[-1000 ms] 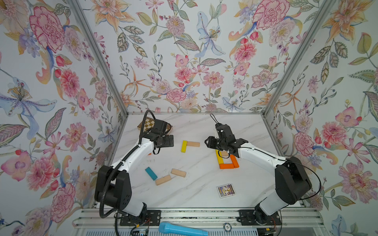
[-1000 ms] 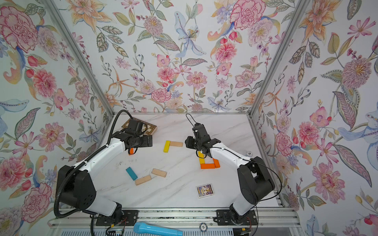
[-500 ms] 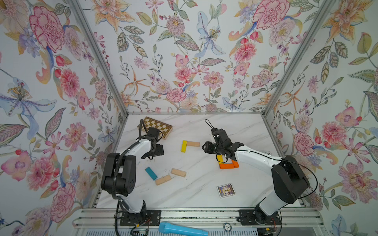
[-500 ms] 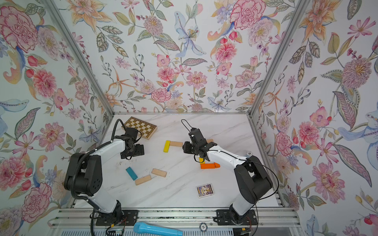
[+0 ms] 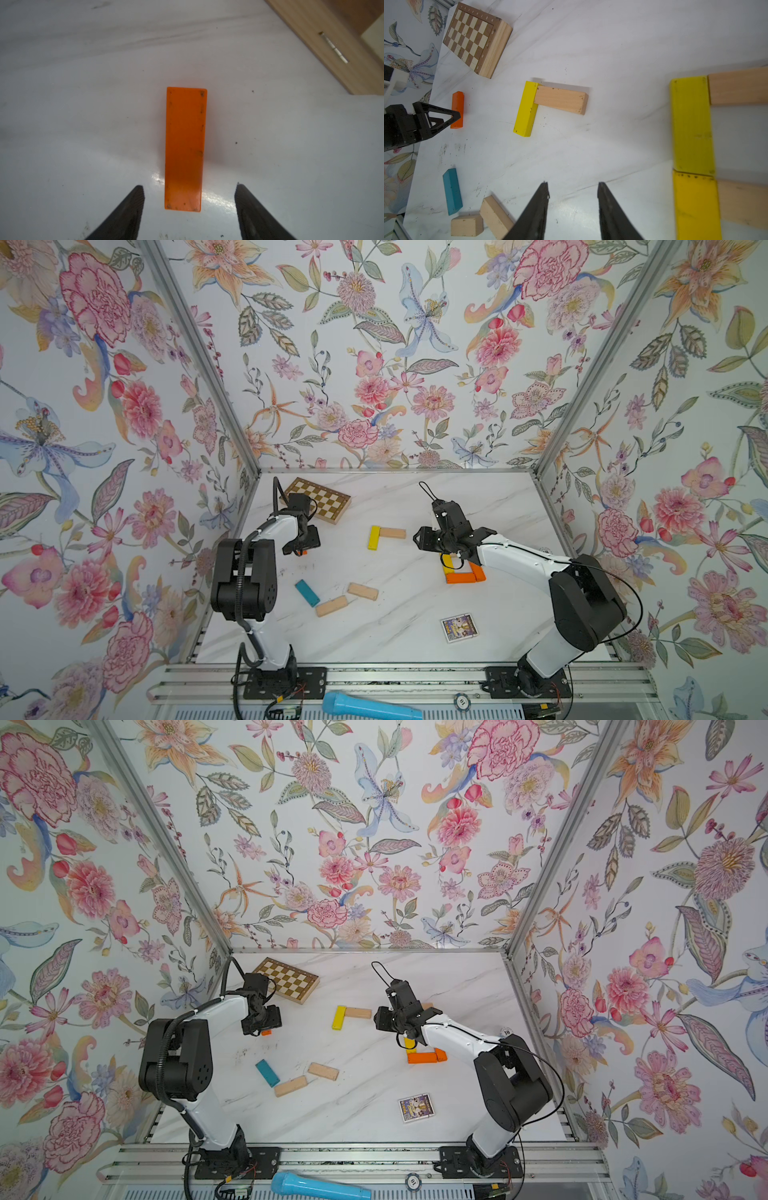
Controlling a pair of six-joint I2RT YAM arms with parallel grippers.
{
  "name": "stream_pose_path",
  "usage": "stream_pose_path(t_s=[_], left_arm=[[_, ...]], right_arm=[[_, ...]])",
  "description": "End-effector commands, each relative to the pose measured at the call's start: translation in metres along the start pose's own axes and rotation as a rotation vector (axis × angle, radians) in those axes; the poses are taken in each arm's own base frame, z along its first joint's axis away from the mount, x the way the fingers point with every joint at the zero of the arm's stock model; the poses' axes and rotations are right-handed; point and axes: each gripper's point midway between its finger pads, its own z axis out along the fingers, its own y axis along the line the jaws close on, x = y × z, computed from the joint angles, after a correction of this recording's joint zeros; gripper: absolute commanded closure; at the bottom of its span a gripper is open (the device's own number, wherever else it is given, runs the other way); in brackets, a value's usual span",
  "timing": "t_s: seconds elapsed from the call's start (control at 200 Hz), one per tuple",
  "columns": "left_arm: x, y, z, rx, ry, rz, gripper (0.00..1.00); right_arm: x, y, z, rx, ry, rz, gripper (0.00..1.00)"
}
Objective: Assemble the number 6 with building blocks
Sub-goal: Pick up the building block from the center of the board.
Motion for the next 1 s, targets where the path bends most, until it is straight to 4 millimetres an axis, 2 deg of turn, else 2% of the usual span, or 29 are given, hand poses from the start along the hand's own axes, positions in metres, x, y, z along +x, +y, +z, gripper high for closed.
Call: stream_pose_path(t_s=[0.0, 0.23, 0.25, 0.305, 0.34, 0.46, 0.575, 0.651, 0.766, 0.776, 0.806, 0.911, 0.996], left_arm=[[-0.007, -0.005, 0.006, 0.040, 0.006, 0.017, 0.34], [-0.002, 0.006, 0.018, -0.008, 0.033, 0.045, 0.42], [-0.001, 0.007, 0.020, -0.008, 0.041, 0.046, 0.45], [0.001, 0.008, 0.022, -0.002, 0.048, 0.053, 0.62], [0.001, 0.008, 0.022, -0.001, 0.045, 0.061, 0.70], [0.001, 0.001, 0.010, 0.042, 0.023, 0.071, 0.75], [0.003, -0.021, -0.022, 0.083, -0.041, 0.130, 0.79], [0.016, -0.043, -0.042, 0.129, -0.055, 0.183, 0.79], [0.043, -0.065, -0.064, 0.202, -0.063, 0.227, 0.80], [0.042, -0.067, -0.072, 0.216, -0.084, 0.228, 0.80], [0.048, -0.073, -0.080, 0.248, -0.098, 0.241, 0.80], [0.070, -0.096, -0.095, 0.333, -0.115, 0.292, 0.80], [0.083, -0.113, -0.099, 0.374, -0.111, 0.329, 0.79]], right_arm=[[-0.006, 0.003, 0.002, -0.005, -0.006, -0.010, 0.59], [-0.004, -0.004, -0.005, 0.007, -0.017, 0.002, 0.59], [-0.004, -0.004, -0.006, 0.008, -0.020, 0.002, 0.59], [-0.004, -0.004, -0.008, 0.008, -0.025, 0.001, 0.59], [-0.005, -0.005, -0.010, 0.012, -0.031, 0.003, 0.59], [-0.006, -0.009, -0.016, 0.017, -0.044, 0.007, 0.59], [-0.005, -0.015, -0.020, 0.028, -0.051, 0.021, 0.59], [-0.005, -0.021, -0.023, 0.034, -0.056, 0.035, 0.59], [-0.004, -0.028, -0.026, 0.043, -0.060, 0.045, 0.59], [-0.003, -0.028, -0.026, 0.045, -0.059, 0.046, 0.59], [-0.002, -0.030, -0.026, 0.049, -0.059, 0.047, 0.59], [-0.001, -0.031, -0.027, 0.051, -0.059, 0.051, 0.59], [0.001, -0.032, -0.026, 0.054, -0.054, 0.054, 0.60]])
